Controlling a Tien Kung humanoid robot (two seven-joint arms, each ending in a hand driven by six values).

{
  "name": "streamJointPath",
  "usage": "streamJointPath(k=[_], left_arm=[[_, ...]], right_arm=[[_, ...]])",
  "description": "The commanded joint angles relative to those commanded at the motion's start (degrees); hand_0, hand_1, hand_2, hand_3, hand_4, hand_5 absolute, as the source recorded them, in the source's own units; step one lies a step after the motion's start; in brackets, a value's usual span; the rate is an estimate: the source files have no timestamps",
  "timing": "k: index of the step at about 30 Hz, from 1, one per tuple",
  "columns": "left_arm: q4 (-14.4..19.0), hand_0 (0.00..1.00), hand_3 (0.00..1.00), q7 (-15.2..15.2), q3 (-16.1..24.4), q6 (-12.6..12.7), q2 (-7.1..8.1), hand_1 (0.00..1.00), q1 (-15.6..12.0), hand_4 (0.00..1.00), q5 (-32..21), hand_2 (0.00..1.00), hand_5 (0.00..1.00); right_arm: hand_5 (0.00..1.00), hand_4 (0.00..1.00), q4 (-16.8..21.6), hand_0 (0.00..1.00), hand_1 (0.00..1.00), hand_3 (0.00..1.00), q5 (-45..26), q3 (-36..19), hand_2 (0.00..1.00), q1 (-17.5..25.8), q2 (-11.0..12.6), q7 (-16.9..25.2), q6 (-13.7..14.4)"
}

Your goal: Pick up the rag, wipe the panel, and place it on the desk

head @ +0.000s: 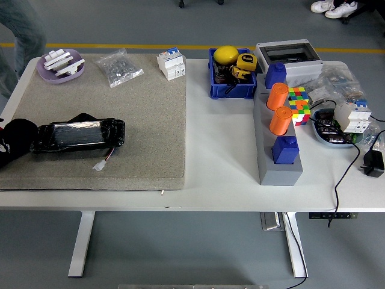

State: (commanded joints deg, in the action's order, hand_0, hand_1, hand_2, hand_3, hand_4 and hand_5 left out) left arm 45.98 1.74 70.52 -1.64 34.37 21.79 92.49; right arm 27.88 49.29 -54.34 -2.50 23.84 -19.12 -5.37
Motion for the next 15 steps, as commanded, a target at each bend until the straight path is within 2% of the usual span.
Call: streamJointPath(k=[8,9,14,15], left_arm=[[-1.77,0.865,0.830,0.41,-1.50,0.18,-0.61,0.937,1.29,0.803,0.87,0.896,0.112],[-2.01,0.753,0.728,0.47,-1.65,0.06,-0.65,0.859,1.44,0.793,1.43,0.839,0.113],[-3.17,0.753,0.728,0.41,-2.47,0.16,-0.70,0.859,2.03,0.793,1.85,0.839,0.113],[-3.32,0.556,0.671,0.42,-2.63,0.11,-0.68,0.770,2.12,0.767,1.94,0.788,0.108]], right_arm=[[0.588,0.998,0.13,0.736,0.476,0.707,0.13,-0.15,0.710,-0.01,0.02,0.23,0.33],[0.586,0.998,0.17,0.735,0.474,0.705,0.13,-0.16,0.709,0.00,0.00,0.31,0.40],[0.586,0.998,0.25,0.735,0.474,0.705,0.17,-0.23,0.709,0.04,-0.03,0.52,0.61],[0.587,0.998,0.27,0.736,0.473,0.704,0.16,-0.22,0.708,0.04,-0.02,0.54,0.63]])
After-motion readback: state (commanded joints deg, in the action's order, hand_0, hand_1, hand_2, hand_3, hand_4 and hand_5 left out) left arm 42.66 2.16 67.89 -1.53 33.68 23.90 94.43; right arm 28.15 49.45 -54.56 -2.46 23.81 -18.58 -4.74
